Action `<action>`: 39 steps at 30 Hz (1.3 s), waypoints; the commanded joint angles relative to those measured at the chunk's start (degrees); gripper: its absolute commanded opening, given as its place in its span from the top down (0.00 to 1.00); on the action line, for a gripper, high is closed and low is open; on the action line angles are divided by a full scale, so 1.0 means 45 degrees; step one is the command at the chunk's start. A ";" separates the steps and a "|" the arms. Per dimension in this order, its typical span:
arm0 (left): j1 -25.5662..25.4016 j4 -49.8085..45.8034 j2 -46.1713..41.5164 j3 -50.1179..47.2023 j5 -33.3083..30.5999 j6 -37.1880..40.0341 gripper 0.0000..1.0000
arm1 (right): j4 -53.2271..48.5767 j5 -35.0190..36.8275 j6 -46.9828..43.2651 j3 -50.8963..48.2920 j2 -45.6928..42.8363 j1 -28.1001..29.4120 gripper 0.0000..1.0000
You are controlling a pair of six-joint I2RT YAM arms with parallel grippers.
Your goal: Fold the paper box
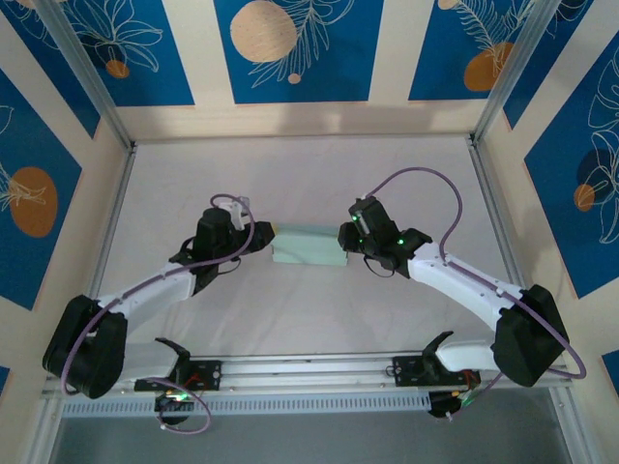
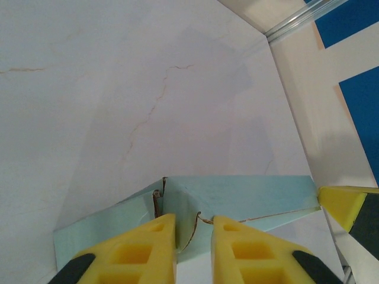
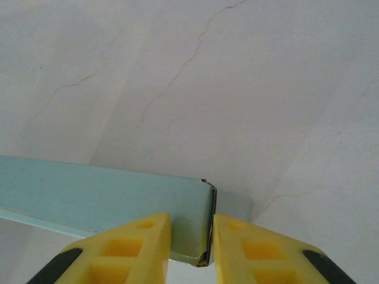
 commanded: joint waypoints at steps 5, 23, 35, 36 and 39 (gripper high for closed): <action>-0.0228 -0.2870 -0.1119 0.0747 0.0009 0.0896 0.61 | -0.1226 0.0086 -0.0285 0.0006 0.0249 0.0176 0.73; 0.0702 -0.2180 0.0333 0.1546 0.0314 0.0720 0.53 | -0.1462 0.0172 -0.0310 0.0209 0.0130 0.0184 0.73; 0.0664 -0.0622 0.0441 0.0158 0.0827 0.0066 0.68 | -0.1283 0.0165 -0.0226 0.0082 0.0230 0.0191 0.73; 0.0626 -0.0522 0.0353 -0.0002 0.0834 0.0002 0.70 | -0.1285 0.0169 -0.0228 0.0081 0.0240 0.0184 0.73; 0.0463 -0.0382 0.0024 -0.0458 0.0690 -0.0125 0.72 | -0.1269 0.0159 -0.0205 0.0088 0.0268 0.0184 0.73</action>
